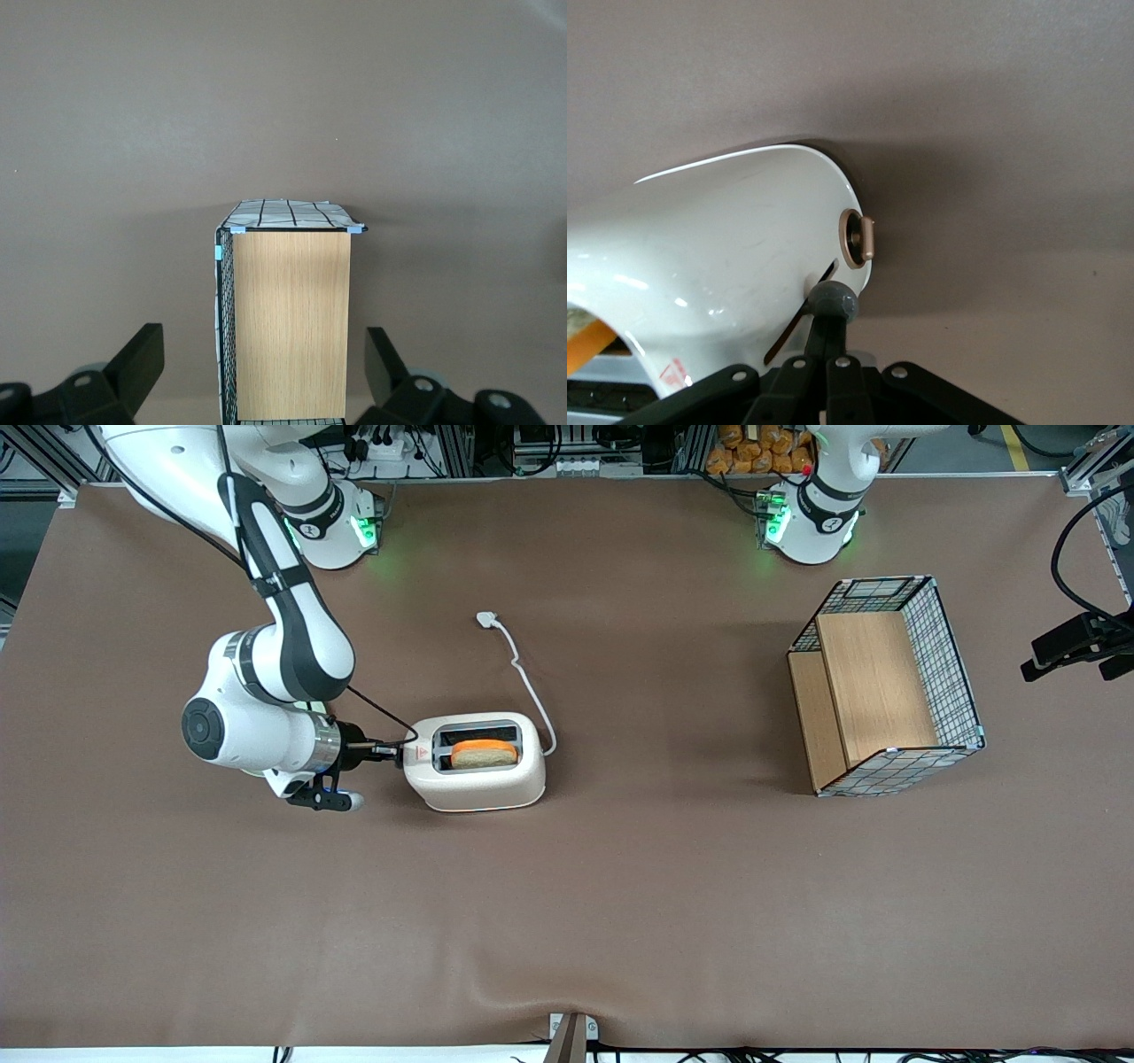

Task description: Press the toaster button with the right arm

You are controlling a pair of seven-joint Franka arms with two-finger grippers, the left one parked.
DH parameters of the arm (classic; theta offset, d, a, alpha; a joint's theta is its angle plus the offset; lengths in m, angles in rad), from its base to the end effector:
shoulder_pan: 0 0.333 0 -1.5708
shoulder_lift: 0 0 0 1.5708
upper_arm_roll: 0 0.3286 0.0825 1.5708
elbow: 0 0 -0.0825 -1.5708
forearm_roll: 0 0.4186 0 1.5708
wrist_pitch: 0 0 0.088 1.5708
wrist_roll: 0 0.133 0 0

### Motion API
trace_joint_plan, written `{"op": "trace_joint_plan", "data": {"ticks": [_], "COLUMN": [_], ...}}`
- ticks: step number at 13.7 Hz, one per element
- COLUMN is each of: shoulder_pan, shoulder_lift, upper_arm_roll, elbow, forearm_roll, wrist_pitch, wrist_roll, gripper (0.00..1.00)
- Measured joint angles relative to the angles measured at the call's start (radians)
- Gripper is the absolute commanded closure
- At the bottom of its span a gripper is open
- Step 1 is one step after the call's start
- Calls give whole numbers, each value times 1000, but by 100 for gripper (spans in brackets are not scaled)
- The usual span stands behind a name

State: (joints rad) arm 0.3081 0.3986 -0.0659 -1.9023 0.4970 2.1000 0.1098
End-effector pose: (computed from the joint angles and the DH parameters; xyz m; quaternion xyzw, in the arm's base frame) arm 0.6089 0.1860 0.2442 -0.9746 0.0792 0.1266 0.1667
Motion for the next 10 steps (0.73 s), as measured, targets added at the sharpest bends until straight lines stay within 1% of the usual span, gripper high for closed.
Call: {"op": "trace_joint_plan", "data": {"ticks": [5, 10], "shoulder_pan": [-15, -25], "shoulder_lift": [35, 71], "upper_arm_roll": [-7, -6], "elbow": [5, 21], "forearm_roll": [72, 87], "wrist_pitch": [5, 1], "wrist_roll": [-1, -1], "gripper": [100, 100]}}
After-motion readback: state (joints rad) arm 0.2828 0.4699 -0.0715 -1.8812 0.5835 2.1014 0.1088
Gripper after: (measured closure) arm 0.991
